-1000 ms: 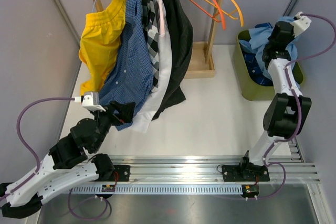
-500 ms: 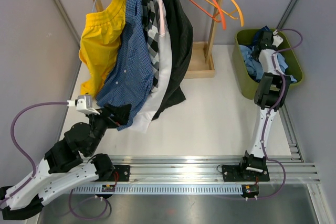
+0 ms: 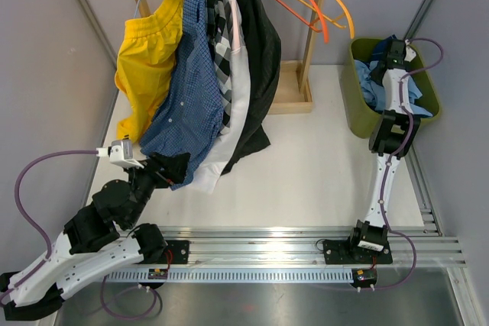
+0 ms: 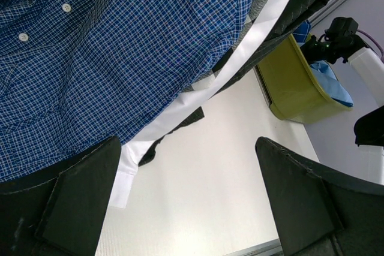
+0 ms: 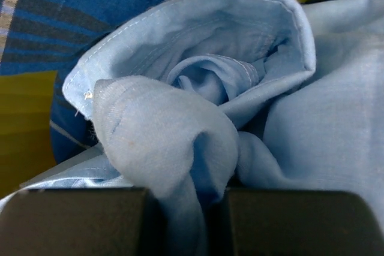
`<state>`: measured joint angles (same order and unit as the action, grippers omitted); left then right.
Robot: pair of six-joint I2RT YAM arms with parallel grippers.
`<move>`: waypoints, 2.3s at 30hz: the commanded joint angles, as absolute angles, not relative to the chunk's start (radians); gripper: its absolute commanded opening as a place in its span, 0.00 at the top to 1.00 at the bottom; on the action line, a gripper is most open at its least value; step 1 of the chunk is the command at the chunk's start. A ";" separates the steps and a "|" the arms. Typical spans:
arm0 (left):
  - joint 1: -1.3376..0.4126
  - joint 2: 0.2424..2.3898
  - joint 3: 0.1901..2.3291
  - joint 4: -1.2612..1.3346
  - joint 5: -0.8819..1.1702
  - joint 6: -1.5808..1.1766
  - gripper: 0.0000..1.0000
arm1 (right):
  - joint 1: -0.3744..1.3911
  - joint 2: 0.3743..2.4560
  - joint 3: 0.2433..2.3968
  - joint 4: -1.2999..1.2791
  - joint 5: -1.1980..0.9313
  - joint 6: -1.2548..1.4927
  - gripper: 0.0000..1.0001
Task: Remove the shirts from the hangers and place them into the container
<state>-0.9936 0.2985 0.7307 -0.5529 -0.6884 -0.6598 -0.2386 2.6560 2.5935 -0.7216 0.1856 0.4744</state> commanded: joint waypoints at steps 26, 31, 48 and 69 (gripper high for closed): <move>-0.994 0.302 0.716 -0.465 -0.640 -0.637 0.01 | -0.065 1.390 1.640 0.039 0.301 0.293 0.01; -0.994 0.296 0.716 -0.454 -0.630 -0.620 0.01 | 0.165 1.195 1.507 0.029 0.131 0.192 0.01; -0.994 0.256 0.690 -0.454 -0.626 -0.617 0.01 | 0.494 1.377 1.655 -0.204 -0.233 0.049 0.07; -0.994 0.204 0.689 -0.499 -0.647 -0.618 0.01 | 0.531 1.741 2.034 -0.222 0.035 -0.054 0.17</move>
<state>-0.9936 0.2195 0.6930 -0.5121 -0.6361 -0.6258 0.5182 1.6863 1.9324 -0.2150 0.0177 -0.0269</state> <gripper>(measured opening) 0.987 0.840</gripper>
